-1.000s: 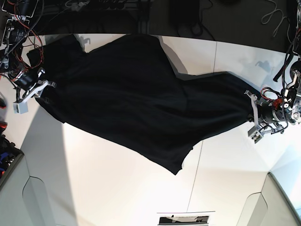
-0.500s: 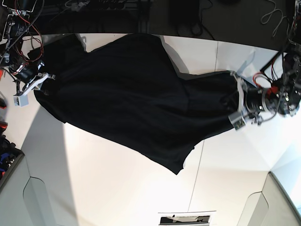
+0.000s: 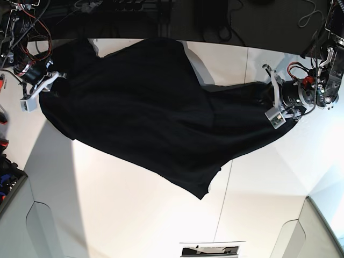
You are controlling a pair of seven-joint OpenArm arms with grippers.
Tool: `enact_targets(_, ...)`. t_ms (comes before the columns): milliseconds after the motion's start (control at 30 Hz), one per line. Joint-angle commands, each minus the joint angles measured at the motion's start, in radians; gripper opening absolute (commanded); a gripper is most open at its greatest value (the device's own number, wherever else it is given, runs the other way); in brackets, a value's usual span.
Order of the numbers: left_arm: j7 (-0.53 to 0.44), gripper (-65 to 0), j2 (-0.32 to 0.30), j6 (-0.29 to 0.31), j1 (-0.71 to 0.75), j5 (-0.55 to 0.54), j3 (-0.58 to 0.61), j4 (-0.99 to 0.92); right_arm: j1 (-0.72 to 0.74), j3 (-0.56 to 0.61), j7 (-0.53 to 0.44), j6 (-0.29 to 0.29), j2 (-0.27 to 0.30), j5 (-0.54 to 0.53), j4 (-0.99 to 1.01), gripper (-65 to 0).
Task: Layout the t-shirt on the table in an organized manner, then fold the t-shirt properly
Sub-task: 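Hold the shirt with both grippers and drag it to stretch it, then regrasp the shirt with the left gripper at a new edge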
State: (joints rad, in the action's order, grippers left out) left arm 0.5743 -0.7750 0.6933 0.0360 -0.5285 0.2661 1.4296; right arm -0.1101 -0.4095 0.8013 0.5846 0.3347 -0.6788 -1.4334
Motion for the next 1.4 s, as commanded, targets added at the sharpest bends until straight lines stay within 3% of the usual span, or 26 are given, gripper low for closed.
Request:
enact_targets(0,0.064,-62.4,-0.017,-0.035,-0.021,0.085,-0.005,-0.035,0.005,-0.002,-0.011,-0.008,0.019,0.05,0.005,-65.0)
enact_targets(167,0.064,-62.4,-0.018,-0.082,-0.109,0.104,-0.005,-0.188,0.006,-0.002,-0.084,-0.008,0.079,0.08,0.074,-65.0)
enact_targets(367,0.045,-62.4,-0.017,-0.08,-0.265,0.1,-0.005,-0.365,0.065,-0.001,-0.092,-0.011,0.13,0.077,0.125,-65.0)
enact_targets(500,0.075,-62.4,-0.006,-0.071,-0.337,0.061,-0.005,-0.377,0.109,-0.002,-0.087,-0.012,0.133,0.05,0.126,-65.0)
enact_targets(600,0.13,-62.4,-0.012,-0.06,-0.364,-0.049,-0.005,-0.351,0.126,-0.002,-0.082,-0.012,0.132,-0.032,0.124,-65.0)
enact_targets(667,0.19,-62.4,-0.029,0.005,-0.365,-0.19,-0.005,-0.3,0.132,-0.002,-0.063,-0.012,0.13,-0.072,0.118,-65.0)
enact_targets(700,0.219,-62.4,-0.039,0.005,-0.36,-0.275,-0.005,-0.262,0.132,-0.002,-0.052,-0.011,0.128,-0.086,0.112,-65.0)
enact_targets(767,0.263,-62.4,-0.059,0.005,-0.336,-0.394,-0.007,-0.163,0.128,-0.002,-0.033,-0.009,0.127,-0.111,0.089,-65.0)
enact_targets(967,0.34,-62.4,-0.104,0.005,-0.182,-0.427,-0.008,0.205,0.079,-0.002,-0.009,-0.006,0.126,-0.126,-0.029,-65.0)
enact_targets(1100,0.352,-62.4,-0.1,0.005,-0.025,-0.429,-0.008,0.336,0.08,-0.002,0.014,-0.008,0.112,-0.124,-0.064,-65.0)
enact_targets(1267,0.309,-61.5,-0.018,0.005,0.15,-0.307,-0.02,0.35,0.079,-0.002,0.014,-0.008,0.111,-0.106,-0.062,-65.0)
enact_targets(1367,0.272,-53.5,0.052,0.005,0.204,-0.217,-0.05,0.327,0.081,-0.002,0.01,-0.008,0.111,-0.118,-0.062,-65.0)
